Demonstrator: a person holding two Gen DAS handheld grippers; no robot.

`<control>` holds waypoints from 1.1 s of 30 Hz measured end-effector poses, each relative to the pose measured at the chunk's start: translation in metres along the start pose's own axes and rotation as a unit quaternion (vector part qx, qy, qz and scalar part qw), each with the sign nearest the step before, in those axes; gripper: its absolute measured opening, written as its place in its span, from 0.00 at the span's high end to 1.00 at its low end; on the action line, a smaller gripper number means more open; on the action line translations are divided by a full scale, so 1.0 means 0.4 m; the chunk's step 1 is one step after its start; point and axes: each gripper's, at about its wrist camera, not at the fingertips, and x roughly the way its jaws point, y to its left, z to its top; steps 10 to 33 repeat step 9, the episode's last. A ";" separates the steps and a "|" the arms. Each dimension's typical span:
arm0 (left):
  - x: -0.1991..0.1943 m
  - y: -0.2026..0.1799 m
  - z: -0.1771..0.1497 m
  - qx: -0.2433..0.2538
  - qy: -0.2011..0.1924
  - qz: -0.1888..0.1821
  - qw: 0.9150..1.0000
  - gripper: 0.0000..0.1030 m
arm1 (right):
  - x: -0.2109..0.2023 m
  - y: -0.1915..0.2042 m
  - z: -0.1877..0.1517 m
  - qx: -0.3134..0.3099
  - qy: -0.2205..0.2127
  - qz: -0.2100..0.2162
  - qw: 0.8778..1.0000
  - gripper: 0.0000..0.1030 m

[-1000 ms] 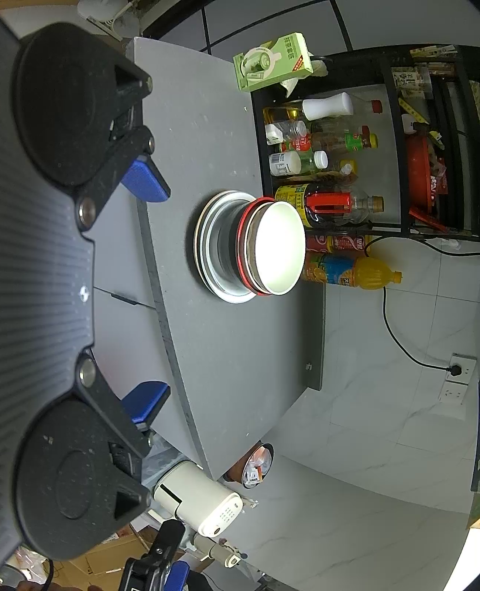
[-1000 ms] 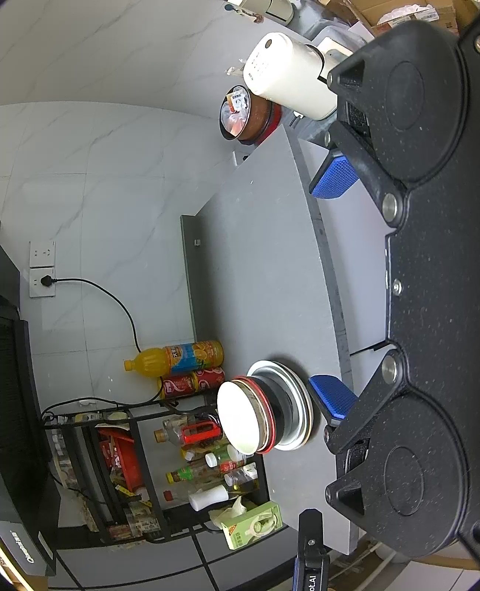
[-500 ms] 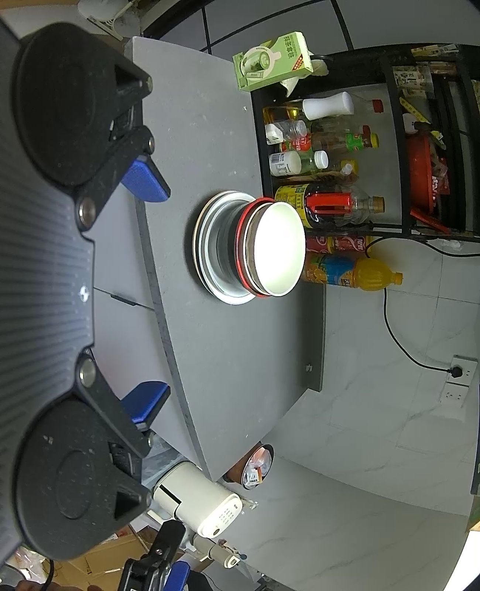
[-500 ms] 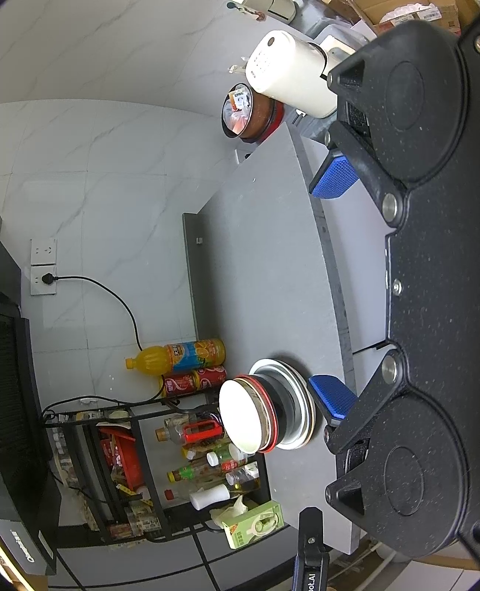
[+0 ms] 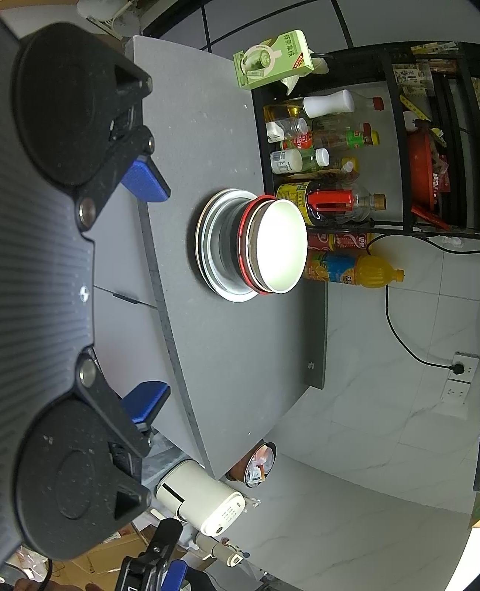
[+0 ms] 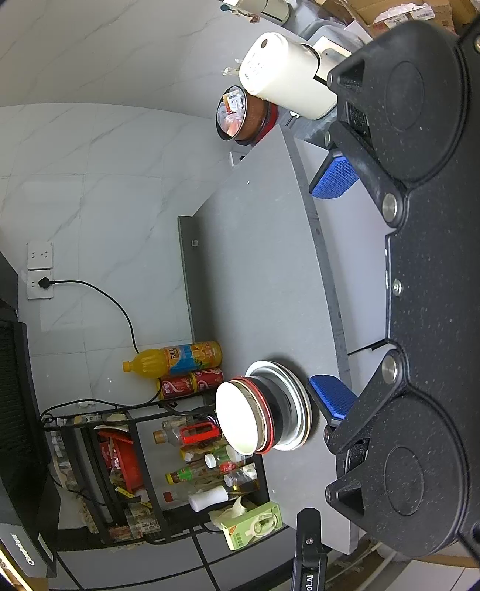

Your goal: Organize plates and bowls

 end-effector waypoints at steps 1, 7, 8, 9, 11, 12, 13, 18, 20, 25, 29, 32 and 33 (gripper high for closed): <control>-0.001 0.000 -0.001 0.001 0.001 0.001 1.000 0.01 | -0.002 0.001 -0.002 0.001 0.000 0.000 1.000 0.00; -0.001 0.005 -0.001 -0.007 0.007 -0.002 1.000 0.01 | -0.010 -0.003 -0.007 0.005 0.002 -0.005 1.000 0.00; -0.002 0.003 0.001 -0.008 0.008 -0.003 1.000 0.01 | -0.014 -0.006 -0.007 0.008 0.003 -0.006 1.000 0.00; -0.003 0.001 0.003 -0.008 0.008 -0.004 1.000 0.01 | -0.019 -0.009 -0.009 0.011 0.004 -0.007 1.000 0.00; -0.003 0.001 0.003 -0.008 0.008 -0.004 1.000 0.01 | -0.019 -0.009 -0.009 0.011 0.004 -0.007 1.000 0.00; -0.003 0.001 0.003 -0.008 0.008 -0.004 1.000 0.01 | -0.019 -0.009 -0.009 0.011 0.004 -0.007 1.000 0.00; -0.003 0.001 0.003 -0.008 0.008 -0.004 1.000 0.01 | -0.019 -0.009 -0.009 0.011 0.004 -0.007 1.000 0.00; -0.003 0.001 0.003 -0.008 0.008 -0.004 1.000 0.01 | -0.019 -0.009 -0.009 0.011 0.004 -0.007 1.000 0.00; -0.003 0.001 0.003 -0.008 0.008 -0.004 1.000 0.01 | -0.019 -0.009 -0.009 0.011 0.004 -0.007 1.000 0.00; -0.003 0.001 0.003 -0.008 0.008 -0.004 1.000 0.01 | -0.019 -0.009 -0.009 0.011 0.004 -0.007 1.000 0.00; -0.003 0.001 0.003 -0.008 0.008 -0.004 1.000 0.01 | -0.019 -0.009 -0.009 0.011 0.004 -0.007 1.000 0.00; -0.003 0.001 0.003 -0.008 0.008 -0.004 1.000 0.01 | -0.019 -0.009 -0.009 0.011 0.004 -0.007 1.000 0.00; -0.003 0.001 0.003 -0.008 0.008 -0.004 1.000 0.01 | -0.019 -0.009 -0.009 0.011 0.004 -0.007 1.000 0.00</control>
